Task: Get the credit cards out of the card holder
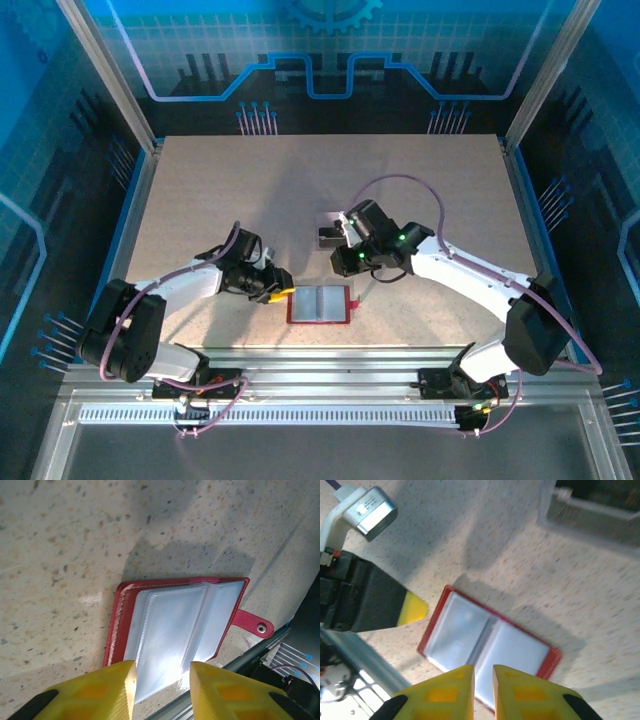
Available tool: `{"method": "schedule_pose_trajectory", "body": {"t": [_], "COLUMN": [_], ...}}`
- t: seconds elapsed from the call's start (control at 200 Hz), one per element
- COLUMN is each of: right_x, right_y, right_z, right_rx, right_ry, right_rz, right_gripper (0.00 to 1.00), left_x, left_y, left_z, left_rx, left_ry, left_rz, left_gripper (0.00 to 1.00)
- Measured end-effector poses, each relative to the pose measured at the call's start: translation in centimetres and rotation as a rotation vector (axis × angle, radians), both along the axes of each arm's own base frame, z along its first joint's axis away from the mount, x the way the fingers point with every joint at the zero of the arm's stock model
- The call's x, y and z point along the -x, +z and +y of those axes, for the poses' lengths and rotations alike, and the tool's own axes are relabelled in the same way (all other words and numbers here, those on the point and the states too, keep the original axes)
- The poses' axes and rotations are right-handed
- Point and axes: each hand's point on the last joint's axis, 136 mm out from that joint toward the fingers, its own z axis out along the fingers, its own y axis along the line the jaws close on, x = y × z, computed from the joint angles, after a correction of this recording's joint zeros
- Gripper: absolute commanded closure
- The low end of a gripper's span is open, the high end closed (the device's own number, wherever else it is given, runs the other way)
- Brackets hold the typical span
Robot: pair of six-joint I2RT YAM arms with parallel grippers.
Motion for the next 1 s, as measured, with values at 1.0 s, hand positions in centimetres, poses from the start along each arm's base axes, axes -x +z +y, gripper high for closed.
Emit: {"method": "schedule_pose_trajectory", "body": {"t": [1.0], "right_x": [4.8], "right_y": [-9.5], "right_z": [7.2], "right_rx": [-0.07], "right_ry": [-0.012], "right_rz": [0.353], "right_gripper": [0.88], "left_x": [2.2], "left_y": [-2.2], "left_z": [-0.3], "left_rx": [-0.013], "left_ry": [-0.036], "left_rz": [0.07], "left_gripper": [0.99]}}
